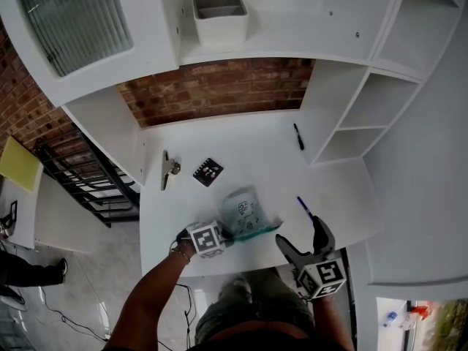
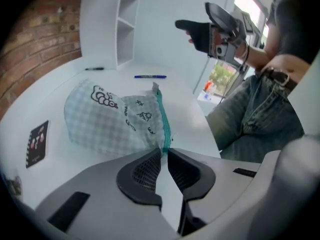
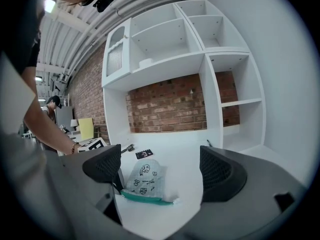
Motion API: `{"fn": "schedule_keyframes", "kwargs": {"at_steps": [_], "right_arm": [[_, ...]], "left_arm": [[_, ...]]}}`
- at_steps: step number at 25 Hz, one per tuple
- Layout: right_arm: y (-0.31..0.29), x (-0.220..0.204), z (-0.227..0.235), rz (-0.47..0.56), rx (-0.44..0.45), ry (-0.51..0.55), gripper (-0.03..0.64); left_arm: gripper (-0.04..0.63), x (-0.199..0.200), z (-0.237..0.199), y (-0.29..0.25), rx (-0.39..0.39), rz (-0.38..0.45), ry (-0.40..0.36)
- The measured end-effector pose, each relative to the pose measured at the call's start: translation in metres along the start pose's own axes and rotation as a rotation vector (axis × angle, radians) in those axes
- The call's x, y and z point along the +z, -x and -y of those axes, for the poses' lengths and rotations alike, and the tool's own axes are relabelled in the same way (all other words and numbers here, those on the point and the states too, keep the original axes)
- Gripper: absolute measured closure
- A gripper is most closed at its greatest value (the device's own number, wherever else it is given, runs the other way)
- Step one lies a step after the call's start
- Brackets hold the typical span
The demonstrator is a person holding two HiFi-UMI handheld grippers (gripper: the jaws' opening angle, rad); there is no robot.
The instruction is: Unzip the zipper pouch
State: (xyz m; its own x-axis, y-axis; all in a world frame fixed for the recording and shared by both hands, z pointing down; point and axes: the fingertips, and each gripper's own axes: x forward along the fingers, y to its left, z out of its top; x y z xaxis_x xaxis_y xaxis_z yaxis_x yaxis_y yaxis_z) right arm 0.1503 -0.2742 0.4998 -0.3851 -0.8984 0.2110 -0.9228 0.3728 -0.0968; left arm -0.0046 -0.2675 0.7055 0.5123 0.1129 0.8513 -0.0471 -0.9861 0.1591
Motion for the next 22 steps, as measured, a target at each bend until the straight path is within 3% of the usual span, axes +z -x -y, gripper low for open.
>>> {"fn": "schedule_keyframes", "kwargs": {"at_steps": [6,9,12,17,22], "right_arm": [[-0.002,-0.003,-0.014,-0.015,0.061,0.007,0.135],[-0.005,0.000,-0.021,-0.012,0.093,-0.027,0.148],[-0.008,0.010,-0.028,0.013,0.131,-0.066,0.164],[-0.009,0.022,-0.038,0.016,0.177,-0.043,0.183],[-0.012,0.037,-0.044,0.057,0.222,-0.083,0.193]], "left_arm": [[0.551,0.031,0.016,0.027,-0.052,0.233,0.346],[0.551,0.046,0.015,0.047,-0.050,0.375,0.464],[0.551,0.057,0.012,0.069,-0.020,0.460,0.490],[0.552,0.081,0.008,0.108,-0.005,0.629,0.530],[0.554,0.097,0.005,0.137,-0.002,0.740,0.543]]}}
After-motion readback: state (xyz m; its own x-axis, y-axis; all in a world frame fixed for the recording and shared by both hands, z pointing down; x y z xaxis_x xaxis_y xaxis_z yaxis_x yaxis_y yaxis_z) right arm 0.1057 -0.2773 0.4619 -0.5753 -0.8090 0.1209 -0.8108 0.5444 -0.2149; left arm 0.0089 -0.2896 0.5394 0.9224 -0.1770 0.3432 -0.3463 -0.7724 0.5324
